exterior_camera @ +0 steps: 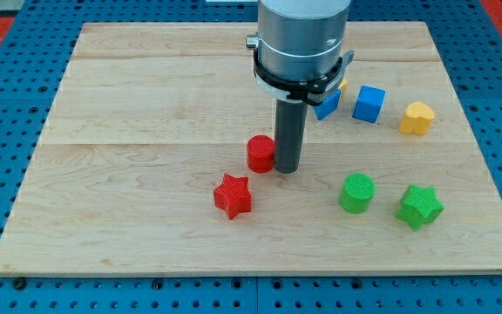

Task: Place the red circle right top to the red star below diagonally to the blue triangle

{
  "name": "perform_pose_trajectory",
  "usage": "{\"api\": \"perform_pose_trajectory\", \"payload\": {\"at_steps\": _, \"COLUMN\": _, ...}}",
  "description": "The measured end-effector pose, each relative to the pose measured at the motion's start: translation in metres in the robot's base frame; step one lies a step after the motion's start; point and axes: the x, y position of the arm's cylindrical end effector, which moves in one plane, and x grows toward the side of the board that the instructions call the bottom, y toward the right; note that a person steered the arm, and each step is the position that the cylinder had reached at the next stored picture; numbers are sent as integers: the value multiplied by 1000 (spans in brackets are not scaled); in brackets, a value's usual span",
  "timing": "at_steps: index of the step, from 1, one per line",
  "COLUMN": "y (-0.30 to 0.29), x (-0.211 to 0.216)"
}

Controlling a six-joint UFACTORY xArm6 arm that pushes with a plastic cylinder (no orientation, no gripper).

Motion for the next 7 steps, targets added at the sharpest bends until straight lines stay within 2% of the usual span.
{"api": "perform_pose_trajectory", "payload": {"at_steps": 1, "y": -1, "x": 0}}
{"api": "perform_pose_trajectory", "payload": {"at_steps": 2, "y": 22, "x": 3}}
{"api": "perform_pose_trajectory", "payload": {"at_steps": 3, "y": 113, "x": 10}}
{"api": "perform_pose_trajectory", "payload": {"at_steps": 5, "y": 229, "x": -30}}
{"api": "perform_pose_trajectory", "payload": {"at_steps": 6, "y": 210, "x": -41}}
{"api": "perform_pose_trajectory", "payload": {"at_steps": 7, "y": 124, "x": -83}}
